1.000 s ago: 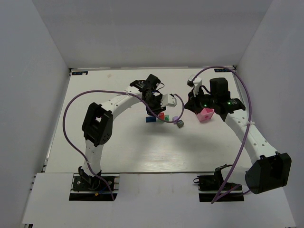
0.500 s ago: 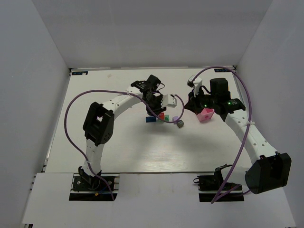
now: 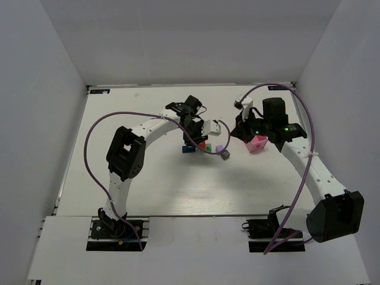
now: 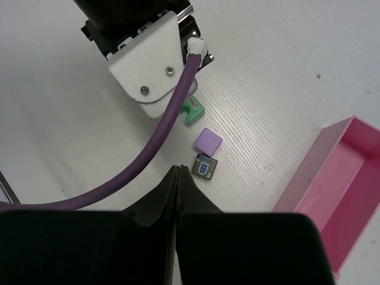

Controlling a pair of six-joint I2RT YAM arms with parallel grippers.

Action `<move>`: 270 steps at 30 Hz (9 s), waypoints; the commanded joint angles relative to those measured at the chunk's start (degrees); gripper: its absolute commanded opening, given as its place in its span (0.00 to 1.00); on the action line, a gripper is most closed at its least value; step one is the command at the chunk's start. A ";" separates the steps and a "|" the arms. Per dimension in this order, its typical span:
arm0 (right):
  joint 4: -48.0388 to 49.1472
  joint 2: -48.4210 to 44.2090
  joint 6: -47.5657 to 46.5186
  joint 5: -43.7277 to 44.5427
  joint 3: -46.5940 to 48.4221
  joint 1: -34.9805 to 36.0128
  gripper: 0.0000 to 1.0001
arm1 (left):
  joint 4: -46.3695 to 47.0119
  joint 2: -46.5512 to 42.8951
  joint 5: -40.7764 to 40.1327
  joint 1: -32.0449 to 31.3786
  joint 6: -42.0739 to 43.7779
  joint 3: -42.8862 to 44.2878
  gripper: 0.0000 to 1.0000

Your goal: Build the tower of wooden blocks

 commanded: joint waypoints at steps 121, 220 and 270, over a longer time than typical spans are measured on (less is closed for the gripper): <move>0.42 -0.97 -0.34 -1.42 -0.05 -0.85 0.00 | -0.21 -0.18 0.36 0.21 0.37 2.30 1.00; 3.05 34.01 5.47 24.33 7.68 12.86 0.49 | 36.00 -74.19 -31.20 -0.05 -51.84 -57.11 1.00; -20.41 35.76 -32.22 13.52 30.88 20.51 0.13 | 36.53 -76.91 -26.37 -0.05 -48.15 -58.17 1.00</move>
